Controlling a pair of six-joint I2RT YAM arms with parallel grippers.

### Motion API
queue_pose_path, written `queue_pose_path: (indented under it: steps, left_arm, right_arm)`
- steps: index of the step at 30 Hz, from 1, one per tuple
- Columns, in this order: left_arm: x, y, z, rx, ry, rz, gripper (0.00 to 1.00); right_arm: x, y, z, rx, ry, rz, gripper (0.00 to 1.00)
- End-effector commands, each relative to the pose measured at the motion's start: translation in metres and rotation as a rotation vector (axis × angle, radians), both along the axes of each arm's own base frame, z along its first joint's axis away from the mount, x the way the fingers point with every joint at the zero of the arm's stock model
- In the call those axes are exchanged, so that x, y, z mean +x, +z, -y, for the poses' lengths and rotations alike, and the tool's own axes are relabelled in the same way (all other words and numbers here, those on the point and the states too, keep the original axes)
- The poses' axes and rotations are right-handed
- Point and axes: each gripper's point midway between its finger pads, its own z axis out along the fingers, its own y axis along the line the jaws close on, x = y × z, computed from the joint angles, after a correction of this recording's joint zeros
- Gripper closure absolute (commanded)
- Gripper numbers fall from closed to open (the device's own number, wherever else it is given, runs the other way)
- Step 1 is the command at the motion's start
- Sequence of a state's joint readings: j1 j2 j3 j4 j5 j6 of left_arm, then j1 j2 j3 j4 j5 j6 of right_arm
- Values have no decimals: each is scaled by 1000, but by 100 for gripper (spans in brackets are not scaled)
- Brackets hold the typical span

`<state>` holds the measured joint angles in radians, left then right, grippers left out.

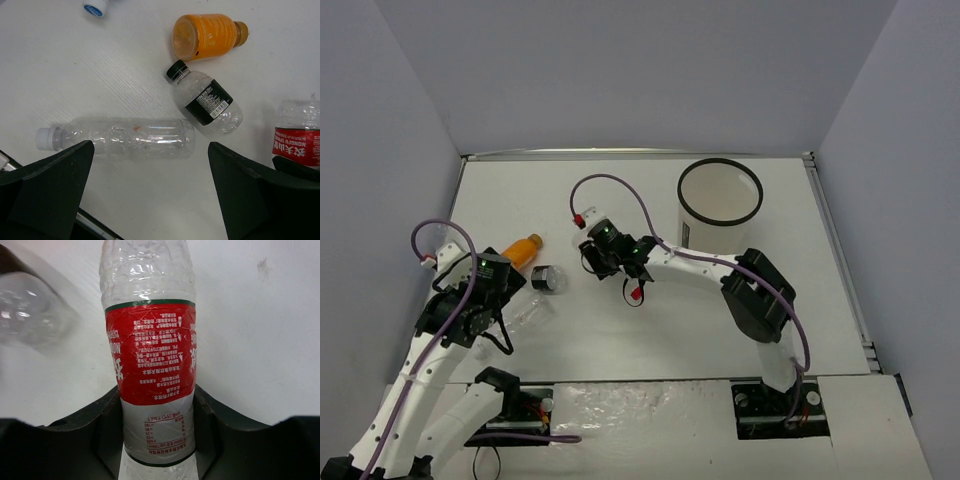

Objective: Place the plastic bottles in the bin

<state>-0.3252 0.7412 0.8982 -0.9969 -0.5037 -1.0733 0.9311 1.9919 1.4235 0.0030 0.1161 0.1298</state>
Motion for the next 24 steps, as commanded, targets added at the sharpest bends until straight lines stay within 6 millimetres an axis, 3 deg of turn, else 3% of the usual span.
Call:
queue_pose_path:
  steps: [1,4,6,9,10,13,17,18,20,24]
  left_arm:
    - [-1,21,-5,-28,57,74,3]
    - [-6,20,-6,-49,74,84,3]
    - [-9,17,-7,-70,98,101,3]
    - [-11,15,-5,-93,98,110,3]
    - [-11,14,-4,-101,97,111,3]
    - [-10,7,0,-130,106,100,3]
    - [-11,-5,6,-158,111,62,3]
    - [-11,-6,7,-162,110,57,3]
    - [-9,-10,11,-177,101,49,3]
    - [-14,-25,14,-219,152,11,3]
  right_arm:
    - [14,171,0,317,-48,265,62]
    - [15,219,16,390,-75,354,62]
    - [18,275,46,449,-149,487,62]
    - [27,341,98,482,-271,682,62]
    - [29,361,117,488,-316,743,62]
    - [46,395,169,507,-435,896,62]
    - [77,406,231,521,-584,1003,59]
    - [84,398,242,498,-598,1009,58]
    - [91,401,257,524,-615,1061,57]
    - [109,376,274,494,-627,1061,53]
